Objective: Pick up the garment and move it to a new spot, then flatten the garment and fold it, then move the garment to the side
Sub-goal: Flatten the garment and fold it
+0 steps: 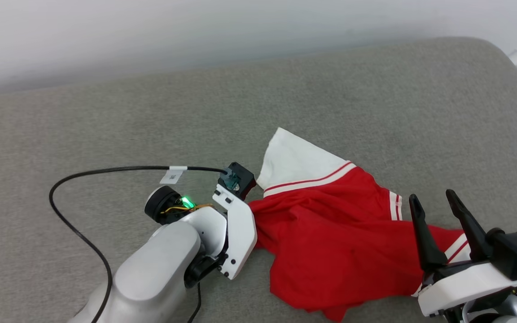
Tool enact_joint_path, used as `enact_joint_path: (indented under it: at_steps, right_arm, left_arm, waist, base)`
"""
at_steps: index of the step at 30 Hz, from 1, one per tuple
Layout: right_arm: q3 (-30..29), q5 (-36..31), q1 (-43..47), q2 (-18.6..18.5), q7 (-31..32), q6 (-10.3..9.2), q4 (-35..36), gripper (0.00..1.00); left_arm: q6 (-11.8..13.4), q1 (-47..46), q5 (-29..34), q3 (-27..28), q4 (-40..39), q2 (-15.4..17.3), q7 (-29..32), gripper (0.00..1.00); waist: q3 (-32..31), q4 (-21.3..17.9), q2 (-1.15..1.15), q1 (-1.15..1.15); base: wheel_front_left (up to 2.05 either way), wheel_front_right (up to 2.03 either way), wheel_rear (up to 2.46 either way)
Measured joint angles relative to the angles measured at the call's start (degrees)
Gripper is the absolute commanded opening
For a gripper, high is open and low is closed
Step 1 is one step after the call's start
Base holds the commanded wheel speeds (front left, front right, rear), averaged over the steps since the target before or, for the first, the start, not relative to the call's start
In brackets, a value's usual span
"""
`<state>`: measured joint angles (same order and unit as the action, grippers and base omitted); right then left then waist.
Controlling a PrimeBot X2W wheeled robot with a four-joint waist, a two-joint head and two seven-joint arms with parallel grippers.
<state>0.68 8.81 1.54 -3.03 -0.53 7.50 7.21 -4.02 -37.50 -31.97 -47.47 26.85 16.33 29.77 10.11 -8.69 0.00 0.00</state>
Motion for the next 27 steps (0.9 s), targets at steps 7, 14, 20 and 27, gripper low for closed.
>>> enact_joint_path:
  at_steps: [7, 14, 20, 27]
  right_arm:
    - [-0.29, 0.04, 1.94, 0.00, 1.48, 0.00, 0.57, 1.00]
    - [-0.48, 0.32, 3.78, -0.02, 2.61, 0.00, 1.10, 1.00]
    - [-0.41, 0.82, 4.91, -0.01, 3.12, 0.00, 1.48, 1.00]
    - [-0.92, 1.22, 5.49, 0.00, 3.19, 0.00, 1.43, 1.00]
  left_arm:
    - [3.88, 5.86, -0.99, 2.34, -6.48, 4.02, -2.74, 0.00]
    - [10.60, 16.80, -4.37, 6.14, -13.43, 9.42, -3.31, 0.00]
    - [17.29, 33.19, -11.24, 9.42, -17.30, 10.93, -4.65, 0.26]
    - [18.19, 36.40, -12.06, 10.77, -18.46, 8.04, -11.21, 1.00]
  waist:
    - [-3.76, 4.09, 0.00, 0.00]
    - [-7.18, 8.72, 0.00, 0.00]
    - [-9.39, 11.68, 0.00, 0.00]
    - [-10.32, 12.73, 0.00, 0.00]
  base:
    - [0.00, 0.00, 0.00]
    - [0.00, 0.00, 0.00]
    - [0.00, 0.00, 0.00]
    - [0.00, 0.00, 0.00]
